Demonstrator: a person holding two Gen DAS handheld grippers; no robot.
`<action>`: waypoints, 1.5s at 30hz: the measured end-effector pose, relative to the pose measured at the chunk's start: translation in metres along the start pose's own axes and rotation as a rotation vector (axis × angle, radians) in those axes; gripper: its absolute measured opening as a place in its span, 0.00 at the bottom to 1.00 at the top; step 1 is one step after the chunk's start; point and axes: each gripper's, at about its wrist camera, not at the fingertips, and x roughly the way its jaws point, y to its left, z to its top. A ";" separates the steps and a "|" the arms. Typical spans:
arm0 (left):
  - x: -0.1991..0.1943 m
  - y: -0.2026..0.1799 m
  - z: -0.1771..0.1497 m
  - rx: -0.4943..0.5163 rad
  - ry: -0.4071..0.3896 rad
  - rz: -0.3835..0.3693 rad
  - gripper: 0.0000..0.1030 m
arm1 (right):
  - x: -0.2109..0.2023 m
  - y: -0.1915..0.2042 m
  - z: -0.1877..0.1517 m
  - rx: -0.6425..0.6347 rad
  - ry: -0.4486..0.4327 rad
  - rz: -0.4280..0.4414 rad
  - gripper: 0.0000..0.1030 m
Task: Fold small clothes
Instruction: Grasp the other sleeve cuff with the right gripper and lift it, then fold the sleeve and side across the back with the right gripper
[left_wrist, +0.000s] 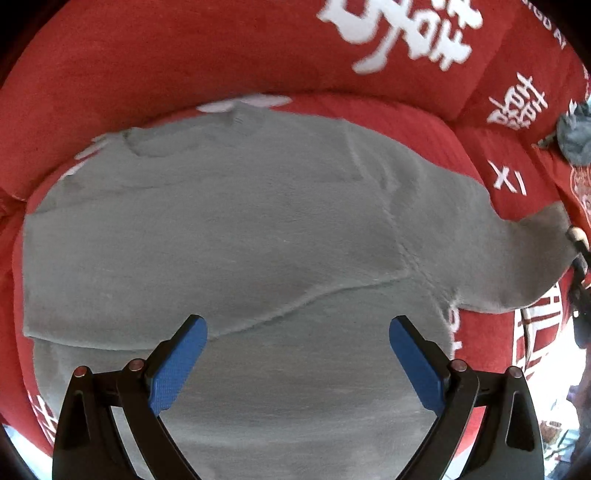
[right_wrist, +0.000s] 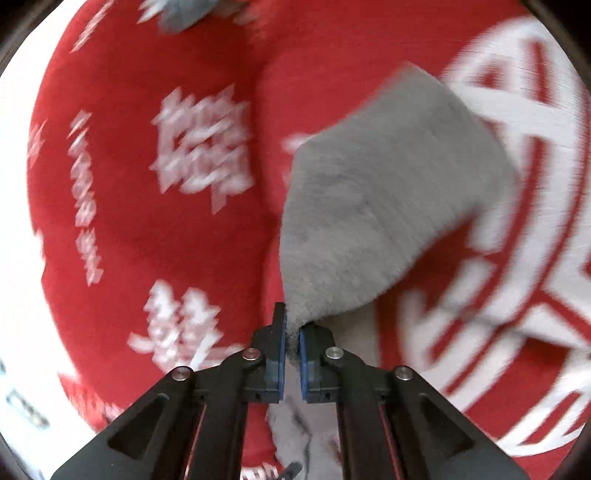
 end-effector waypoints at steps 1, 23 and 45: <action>-0.002 0.007 0.000 -0.007 -0.001 -0.003 0.96 | 0.008 0.017 -0.008 -0.051 0.033 0.024 0.06; -0.040 0.198 -0.032 -0.310 -0.086 0.093 0.96 | 0.233 0.082 -0.280 -0.764 0.669 -0.394 0.11; -0.054 0.286 -0.045 -0.404 -0.126 -0.112 0.91 | 0.286 0.127 -0.421 -1.382 0.715 -0.360 0.09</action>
